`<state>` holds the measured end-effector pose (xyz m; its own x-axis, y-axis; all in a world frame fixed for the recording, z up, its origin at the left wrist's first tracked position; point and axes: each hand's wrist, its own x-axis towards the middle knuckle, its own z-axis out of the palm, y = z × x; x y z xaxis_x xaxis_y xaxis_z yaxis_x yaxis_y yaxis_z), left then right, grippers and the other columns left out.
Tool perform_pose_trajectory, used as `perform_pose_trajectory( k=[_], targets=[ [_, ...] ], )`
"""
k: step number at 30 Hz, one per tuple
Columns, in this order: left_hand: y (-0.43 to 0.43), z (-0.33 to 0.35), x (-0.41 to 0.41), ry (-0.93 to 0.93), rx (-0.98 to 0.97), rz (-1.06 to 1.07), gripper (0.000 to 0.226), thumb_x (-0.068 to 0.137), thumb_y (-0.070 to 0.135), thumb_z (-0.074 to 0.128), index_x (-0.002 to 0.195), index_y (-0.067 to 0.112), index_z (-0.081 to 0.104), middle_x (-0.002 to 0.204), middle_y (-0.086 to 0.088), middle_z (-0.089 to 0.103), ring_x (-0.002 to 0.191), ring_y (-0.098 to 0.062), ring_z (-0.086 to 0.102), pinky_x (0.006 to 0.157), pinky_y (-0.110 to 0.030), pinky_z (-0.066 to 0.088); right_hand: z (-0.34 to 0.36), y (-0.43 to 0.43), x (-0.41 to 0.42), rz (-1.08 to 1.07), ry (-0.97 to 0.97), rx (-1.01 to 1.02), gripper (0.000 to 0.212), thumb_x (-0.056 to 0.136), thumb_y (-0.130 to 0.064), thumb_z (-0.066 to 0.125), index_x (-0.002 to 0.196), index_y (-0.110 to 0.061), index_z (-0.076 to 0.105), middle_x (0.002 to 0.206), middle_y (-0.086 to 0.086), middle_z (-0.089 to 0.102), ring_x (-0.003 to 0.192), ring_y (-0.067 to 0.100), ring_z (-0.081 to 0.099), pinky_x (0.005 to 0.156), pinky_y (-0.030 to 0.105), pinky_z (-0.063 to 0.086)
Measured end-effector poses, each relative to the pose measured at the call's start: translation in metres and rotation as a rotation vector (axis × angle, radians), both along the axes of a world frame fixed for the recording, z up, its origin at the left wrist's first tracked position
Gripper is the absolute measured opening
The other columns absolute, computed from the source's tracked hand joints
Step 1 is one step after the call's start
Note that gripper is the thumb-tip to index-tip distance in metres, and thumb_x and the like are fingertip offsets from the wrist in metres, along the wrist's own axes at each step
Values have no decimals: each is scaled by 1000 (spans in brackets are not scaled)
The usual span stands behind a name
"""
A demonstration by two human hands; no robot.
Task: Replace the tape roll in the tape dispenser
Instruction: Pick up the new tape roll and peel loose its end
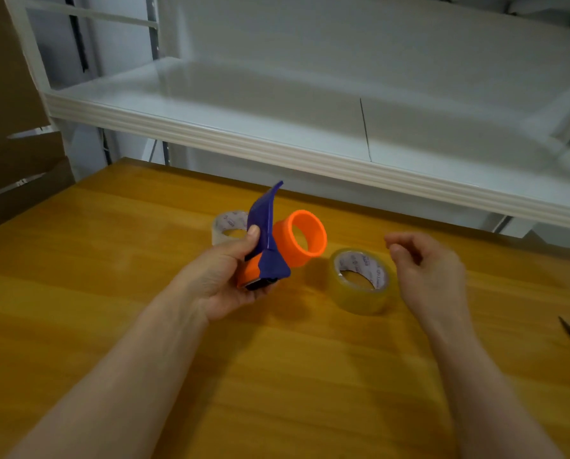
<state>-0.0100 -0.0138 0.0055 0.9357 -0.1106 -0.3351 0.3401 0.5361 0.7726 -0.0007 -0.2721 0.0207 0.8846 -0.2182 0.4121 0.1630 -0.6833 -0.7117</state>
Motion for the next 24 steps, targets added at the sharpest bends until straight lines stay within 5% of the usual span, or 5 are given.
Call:
perform_pose_trajectory(
  k=[2, 4, 8, 13, 24],
  targets=[
    [-4, -2, 1, 13, 72, -8, 23, 96, 30, 62, 113, 14, 63, 102, -15, 71, 92, -30, 66, 79, -45, 55, -8, -7, -5, 22, 37, -3, 23, 100, -14, 56, 114, -27, 70, 103, -11, 67, 87, -5, 59, 69, 10, 48],
    [-7, -4, 0, 21, 133, -6, 16, 99, 29, 59, 106, 15, 64, 100, -14, 71, 92, -30, 66, 84, -48, 55, -7, -16, -7, 58, 107, -80, 32, 100, -8, 52, 116, -31, 69, 110, -12, 64, 93, 2, 59, 66, 11, 43],
    [-8, -6, 0, 31, 198, 5, 14, 99, 29, 59, 102, 16, 64, 98, -13, 71, 90, -30, 67, 92, -53, 54, 0, -33, -8, 121, 308, -282, 59, 90, 10, 49, 117, -39, 65, 131, -3, 53, 125, 21, 48, 99, 46, 48],
    [-8, -6, 0, 47, 200, 13, 18, 98, 30, 60, 107, 15, 65, 103, -14, 71, 91, -31, 68, 90, -54, 55, -3, -35, -13, 336, 433, -356, 68, 83, 13, 53, 119, -44, 61, 143, -8, 43, 138, 17, 32, 117, 38, 26],
    [-7, -3, -1, 59, 199, 55, 30, 88, 37, 67, 111, 19, 63, 116, -12, 68, 102, -34, 67, 92, -55, 55, -9, -17, -10, 304, 370, -641, 45, 86, -35, 73, 128, -39, 59, 144, -9, 49, 142, 15, 28, 110, 40, 22]
  ],
)
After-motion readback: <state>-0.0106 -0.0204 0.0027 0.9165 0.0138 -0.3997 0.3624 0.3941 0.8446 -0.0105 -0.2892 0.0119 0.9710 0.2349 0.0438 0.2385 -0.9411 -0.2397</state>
